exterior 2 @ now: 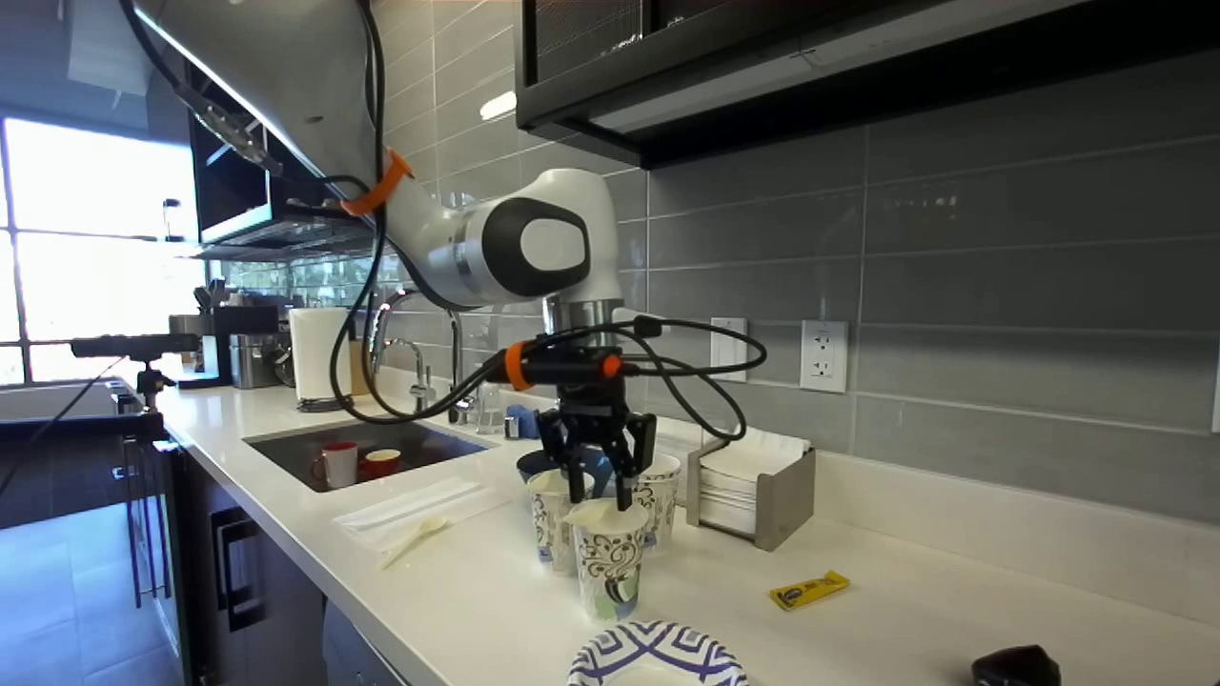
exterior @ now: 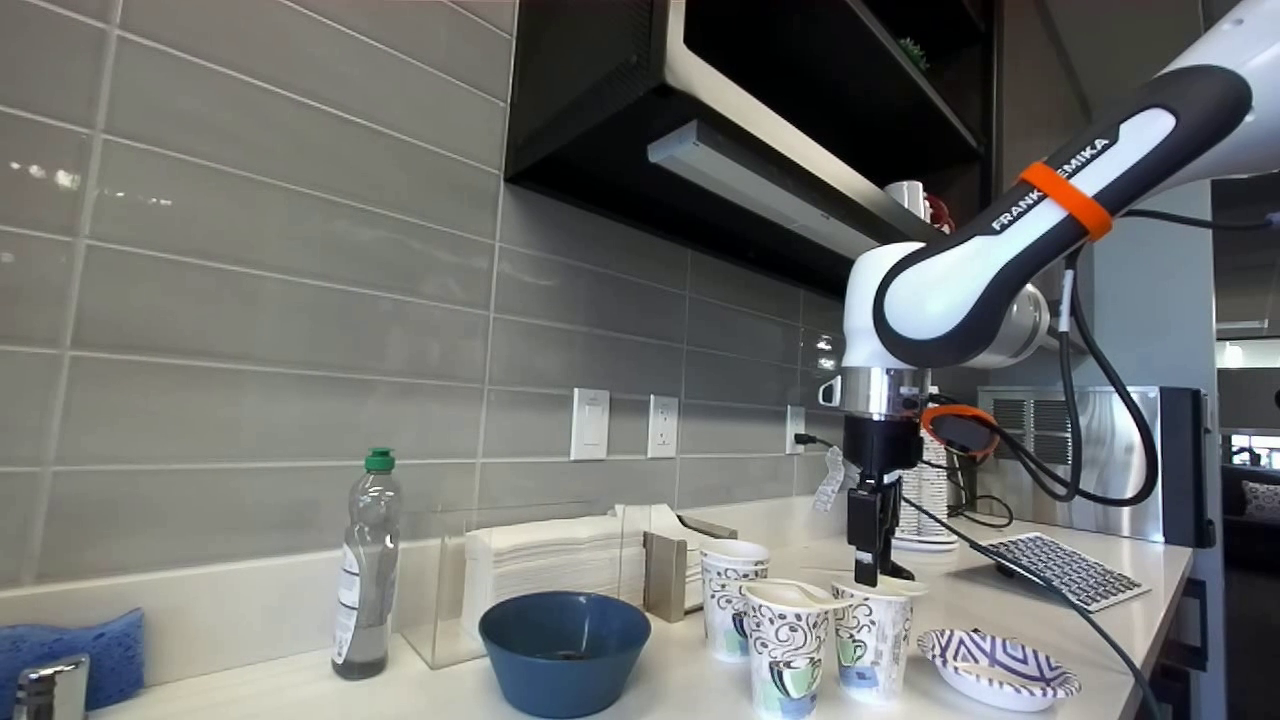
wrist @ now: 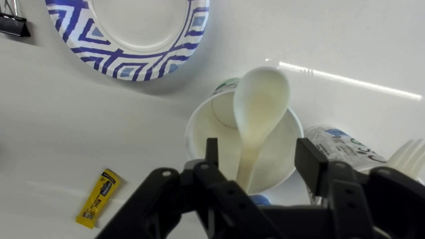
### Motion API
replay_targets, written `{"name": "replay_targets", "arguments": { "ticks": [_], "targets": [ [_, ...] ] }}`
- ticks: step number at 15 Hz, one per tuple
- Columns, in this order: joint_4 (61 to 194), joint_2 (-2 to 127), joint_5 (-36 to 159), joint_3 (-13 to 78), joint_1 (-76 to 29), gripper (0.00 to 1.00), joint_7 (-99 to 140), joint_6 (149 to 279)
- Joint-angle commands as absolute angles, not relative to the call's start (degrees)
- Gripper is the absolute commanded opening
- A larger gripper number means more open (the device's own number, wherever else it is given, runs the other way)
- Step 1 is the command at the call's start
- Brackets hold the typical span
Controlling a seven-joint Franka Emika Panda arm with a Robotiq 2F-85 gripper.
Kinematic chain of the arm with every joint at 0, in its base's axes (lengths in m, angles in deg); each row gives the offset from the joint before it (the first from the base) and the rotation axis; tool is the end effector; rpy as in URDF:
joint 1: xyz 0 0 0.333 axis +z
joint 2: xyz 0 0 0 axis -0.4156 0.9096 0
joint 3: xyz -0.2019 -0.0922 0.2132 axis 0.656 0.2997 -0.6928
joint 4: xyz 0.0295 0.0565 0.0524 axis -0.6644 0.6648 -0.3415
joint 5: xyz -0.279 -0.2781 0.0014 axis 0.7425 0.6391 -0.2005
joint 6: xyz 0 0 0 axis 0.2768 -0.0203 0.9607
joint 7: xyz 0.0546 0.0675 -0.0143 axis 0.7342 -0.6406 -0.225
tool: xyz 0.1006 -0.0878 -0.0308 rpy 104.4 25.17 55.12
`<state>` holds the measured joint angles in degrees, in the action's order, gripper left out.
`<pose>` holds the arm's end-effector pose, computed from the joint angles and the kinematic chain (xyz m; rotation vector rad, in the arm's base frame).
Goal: Pick up the plastic spoon from the paper cup on the right and put it on the kitchen counter, pick up the plastic spoon from the paper cup on the left and put it on the paper cup on the right, pick up the plastic spoon on the kitchen counter and put it on the paper cup to the left
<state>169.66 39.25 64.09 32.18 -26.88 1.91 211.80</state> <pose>0.4960 -0.0584 0.3494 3.0410 0.3160 0.1023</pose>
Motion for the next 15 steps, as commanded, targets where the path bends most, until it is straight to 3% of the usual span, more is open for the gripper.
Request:
{"name": "replay_targets", "arguments": {
  "ticks": [1, 9, 11, 12, 14, 15],
  "targets": [
    [168.41, 40.32, 62.86, 32.68, -27.12, 0.63, 0.41, 212.28],
    [168.22, 40.71, 62.58, 32.78, -27.21, 0.5, 0.07, 212.41],
    [168.15, 40.8, 62.57, 32.8, -27.23, 0.36, 0.07, 212.39],
    [168.13, 40.82, 62.57, 32.82, -27.26, 0.2, 0.08, 212.39],
    [168.11, 40.8, 62.53, 32.89, -27.3, 0.04, 0.08, 212.37],
    [168.1, 40.82, 62.48, 32.93, -27.3, 0.01, 0.08, 212.39]
  ]
}}
